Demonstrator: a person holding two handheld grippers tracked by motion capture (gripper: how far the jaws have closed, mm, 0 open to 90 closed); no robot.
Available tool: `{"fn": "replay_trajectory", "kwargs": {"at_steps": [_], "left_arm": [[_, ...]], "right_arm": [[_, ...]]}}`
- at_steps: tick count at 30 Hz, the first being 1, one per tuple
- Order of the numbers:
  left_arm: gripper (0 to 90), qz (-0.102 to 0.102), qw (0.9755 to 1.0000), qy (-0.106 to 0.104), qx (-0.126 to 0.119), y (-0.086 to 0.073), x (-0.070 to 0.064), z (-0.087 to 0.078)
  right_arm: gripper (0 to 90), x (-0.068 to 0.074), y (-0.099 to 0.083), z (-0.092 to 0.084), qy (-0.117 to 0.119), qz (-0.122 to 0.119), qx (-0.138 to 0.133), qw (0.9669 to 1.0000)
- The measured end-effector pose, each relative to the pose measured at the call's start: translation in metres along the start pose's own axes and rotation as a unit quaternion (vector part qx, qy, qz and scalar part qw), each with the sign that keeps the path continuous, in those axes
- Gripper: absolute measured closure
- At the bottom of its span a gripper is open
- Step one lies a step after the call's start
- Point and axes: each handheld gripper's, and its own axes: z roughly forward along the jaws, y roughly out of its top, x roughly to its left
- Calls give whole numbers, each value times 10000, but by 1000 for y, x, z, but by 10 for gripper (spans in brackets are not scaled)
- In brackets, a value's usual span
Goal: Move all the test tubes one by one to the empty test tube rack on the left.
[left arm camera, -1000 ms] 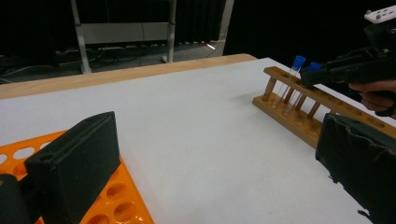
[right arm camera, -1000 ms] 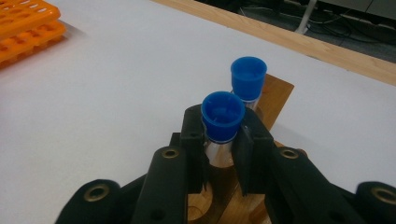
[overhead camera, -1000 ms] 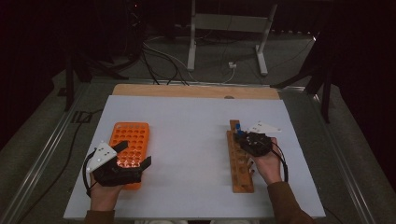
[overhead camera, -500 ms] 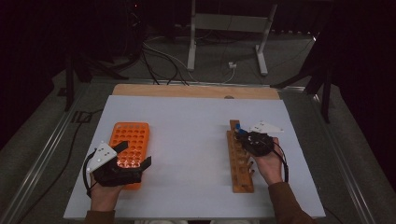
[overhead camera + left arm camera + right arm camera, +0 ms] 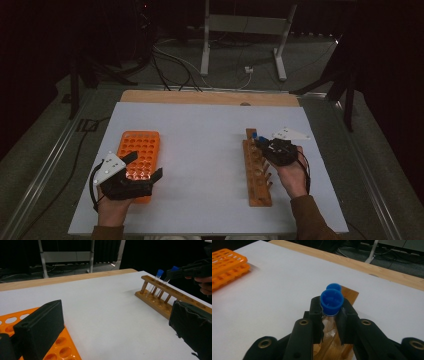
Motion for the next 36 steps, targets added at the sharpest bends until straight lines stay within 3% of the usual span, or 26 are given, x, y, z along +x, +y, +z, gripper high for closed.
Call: {"fn": "replay_trajectory", "kwargs": {"at_steps": [4, 12, 21, 31, 36], "left_arm": [[8, -5, 10000, 39, -53, 0, 1, -1], [8, -42, 10000, -82, -26, 1, 3, -2], [8, -53, 10000, 19, -37, 0, 1, -2], [8, 2, 10000, 73, 54, 7, -8, 2], [8, -1, 10000, -31, 61, 9, -14, 5]], "right_arm": [[767, 0, 4, -5, -9, -6, -57, 10000], [766, 0, 13, -14, 29, -35, -153, 9999], [766, 2, 24, -28, 62, -61, -333, 9994], [766, 10, 31, -32, 298, -75, -416, 9987], [766, 16, 32, -32, 430, -101, -391, 9983]]}}
